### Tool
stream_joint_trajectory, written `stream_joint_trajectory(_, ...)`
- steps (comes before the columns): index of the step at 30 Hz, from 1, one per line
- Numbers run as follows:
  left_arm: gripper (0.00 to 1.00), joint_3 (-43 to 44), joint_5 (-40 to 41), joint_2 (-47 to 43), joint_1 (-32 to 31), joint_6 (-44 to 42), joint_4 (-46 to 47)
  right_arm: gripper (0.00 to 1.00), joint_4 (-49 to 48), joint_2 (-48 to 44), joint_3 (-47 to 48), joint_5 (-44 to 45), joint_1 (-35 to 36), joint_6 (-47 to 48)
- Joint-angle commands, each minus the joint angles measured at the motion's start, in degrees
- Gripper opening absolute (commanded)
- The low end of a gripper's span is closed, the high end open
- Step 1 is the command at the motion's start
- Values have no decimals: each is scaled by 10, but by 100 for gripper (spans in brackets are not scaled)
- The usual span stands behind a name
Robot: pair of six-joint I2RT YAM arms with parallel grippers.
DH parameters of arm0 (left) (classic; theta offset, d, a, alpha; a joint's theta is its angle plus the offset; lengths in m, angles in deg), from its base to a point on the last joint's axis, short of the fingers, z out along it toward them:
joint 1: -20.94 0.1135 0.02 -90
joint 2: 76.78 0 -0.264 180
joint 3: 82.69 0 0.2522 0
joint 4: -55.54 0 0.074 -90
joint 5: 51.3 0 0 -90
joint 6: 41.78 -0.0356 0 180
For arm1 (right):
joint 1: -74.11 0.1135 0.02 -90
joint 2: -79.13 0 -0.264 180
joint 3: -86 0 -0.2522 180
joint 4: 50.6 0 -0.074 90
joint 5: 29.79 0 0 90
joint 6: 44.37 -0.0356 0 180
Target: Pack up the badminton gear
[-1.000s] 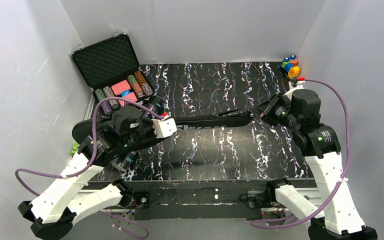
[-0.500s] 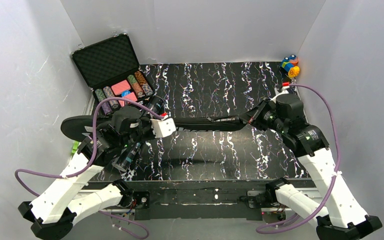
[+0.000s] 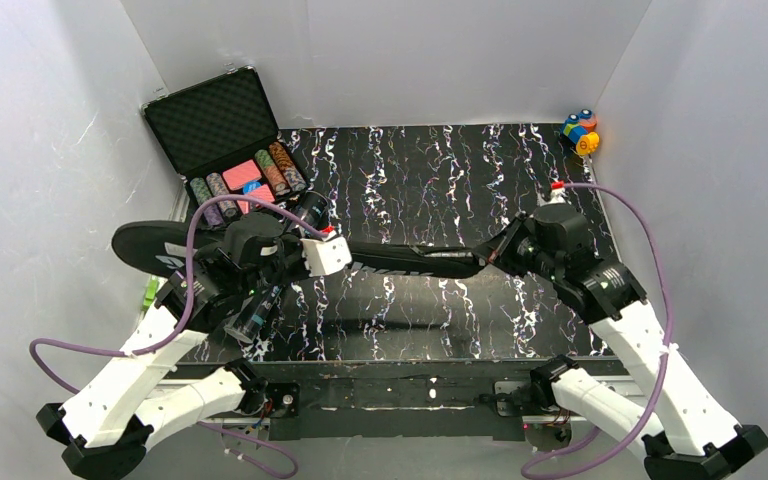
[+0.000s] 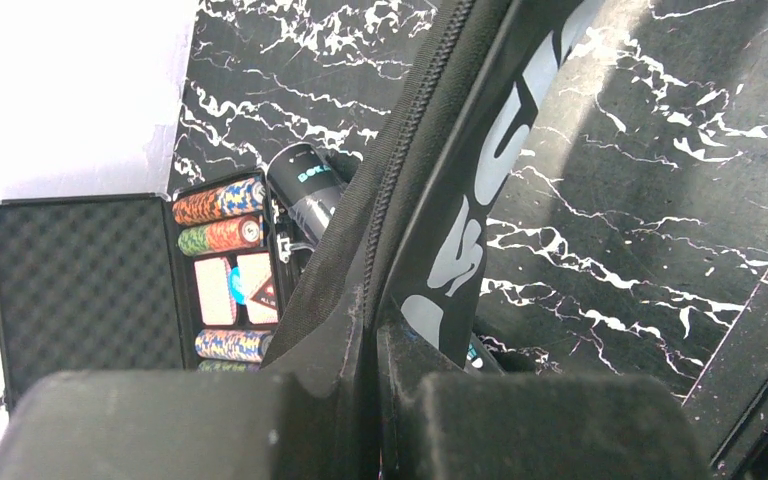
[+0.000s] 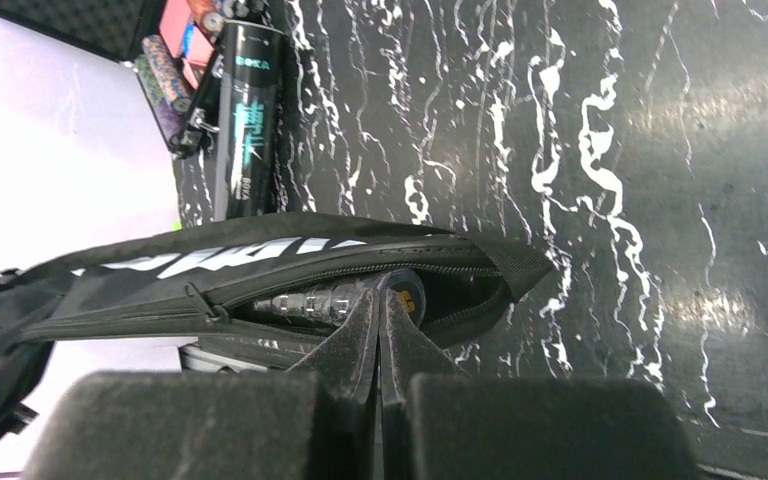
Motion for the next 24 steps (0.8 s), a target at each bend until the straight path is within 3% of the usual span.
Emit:
stream_joint_trajectory(1, 0, 29, -49, -12, -7, -1, 85, 1, 24, -53, -41, 11, 14, -9)
stream_joint_trajectory(8, 0, 37, -53, -8, -8, 2, 84, 1, 62, -84, -65, 36, 14, 0)
stream_joint_trajectory(12, 0, 39, -55, -7, -7, 2, 83, 1, 110, -68, 9, 81, 14, 36)
stream_joint_trajectory(18, 0, 38, -56, -9, -7, 2, 81, 31, 151, -20, 227, 75, 13, 72)
stream_joint_trajectory(21, 0, 35, -56, -11, -8, 0, 81, 41, 130, -6, 237, 8, 14, 58)
stream_joint_trajectory(24, 0, 33, -57, -12, -8, 0, 82, 46, 81, 2, 190, -80, 14, 21)
